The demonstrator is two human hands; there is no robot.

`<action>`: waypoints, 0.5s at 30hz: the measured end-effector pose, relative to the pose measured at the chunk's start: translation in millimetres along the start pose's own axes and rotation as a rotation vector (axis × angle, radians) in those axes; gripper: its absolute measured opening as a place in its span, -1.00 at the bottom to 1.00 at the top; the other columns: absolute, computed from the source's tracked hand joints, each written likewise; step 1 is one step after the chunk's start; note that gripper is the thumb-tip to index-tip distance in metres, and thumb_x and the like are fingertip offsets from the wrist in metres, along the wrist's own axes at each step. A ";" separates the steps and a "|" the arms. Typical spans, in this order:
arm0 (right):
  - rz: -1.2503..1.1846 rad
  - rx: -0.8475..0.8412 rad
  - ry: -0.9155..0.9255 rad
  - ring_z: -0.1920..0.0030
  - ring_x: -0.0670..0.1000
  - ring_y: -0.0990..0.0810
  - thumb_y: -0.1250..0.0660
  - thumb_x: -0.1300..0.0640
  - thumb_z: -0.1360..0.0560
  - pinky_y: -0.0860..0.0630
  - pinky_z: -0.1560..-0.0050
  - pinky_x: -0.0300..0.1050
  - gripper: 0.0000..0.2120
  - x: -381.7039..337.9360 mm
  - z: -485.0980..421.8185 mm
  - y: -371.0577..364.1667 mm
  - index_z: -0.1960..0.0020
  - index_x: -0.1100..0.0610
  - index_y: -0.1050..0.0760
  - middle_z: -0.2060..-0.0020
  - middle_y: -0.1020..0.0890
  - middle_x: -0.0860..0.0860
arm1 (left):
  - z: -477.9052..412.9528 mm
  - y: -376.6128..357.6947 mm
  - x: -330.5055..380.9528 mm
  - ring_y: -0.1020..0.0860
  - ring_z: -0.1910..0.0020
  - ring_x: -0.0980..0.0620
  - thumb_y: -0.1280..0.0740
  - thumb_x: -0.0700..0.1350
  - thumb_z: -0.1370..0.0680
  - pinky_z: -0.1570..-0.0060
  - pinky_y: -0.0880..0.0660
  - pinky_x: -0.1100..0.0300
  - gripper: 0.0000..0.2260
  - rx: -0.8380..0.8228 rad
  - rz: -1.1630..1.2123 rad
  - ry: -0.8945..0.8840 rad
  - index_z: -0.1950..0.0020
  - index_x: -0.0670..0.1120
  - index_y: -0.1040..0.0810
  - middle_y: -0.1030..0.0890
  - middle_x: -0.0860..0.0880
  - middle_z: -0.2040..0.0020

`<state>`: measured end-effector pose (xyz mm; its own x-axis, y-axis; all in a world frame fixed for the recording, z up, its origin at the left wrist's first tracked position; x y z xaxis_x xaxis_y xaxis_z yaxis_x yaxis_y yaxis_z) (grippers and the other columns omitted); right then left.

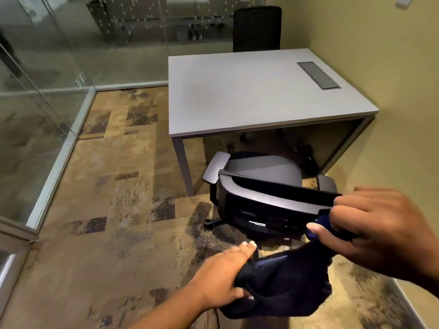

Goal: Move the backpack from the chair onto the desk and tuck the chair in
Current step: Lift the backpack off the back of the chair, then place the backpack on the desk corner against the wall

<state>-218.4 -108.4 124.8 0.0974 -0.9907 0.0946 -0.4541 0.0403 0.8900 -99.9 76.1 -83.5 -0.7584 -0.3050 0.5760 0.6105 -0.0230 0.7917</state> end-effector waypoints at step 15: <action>-0.059 0.101 -0.416 0.46 0.05 -0.32 -0.35 -0.20 -0.47 -0.34 0.42 0.10 -0.65 66.5 83.9 82.2 0.25 -0.20 -0.17 0.40 -0.25 -0.19 | -16.9 43.1 86.9 -0.60 -0.15 0.15 -0.27 -0.10 -0.40 -0.10 -0.55 0.14 -0.56 0.410 0.221 -0.250 -0.29 0.07 -0.51 -0.65 0.11 -0.18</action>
<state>-323.6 -181.8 166.9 -0.2299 -0.9598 -0.1609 -0.5446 -0.0102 0.8387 -135.6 32.5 -2.8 -0.6838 -0.0226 0.7294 0.6605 0.4056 0.6318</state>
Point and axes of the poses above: each hand's wrist, its own z-axis away from the middle knuckle, its own y-axis out of the back of the hand, x = y × z, the point moved 3 cm from there along -z, towards the middle knuckle
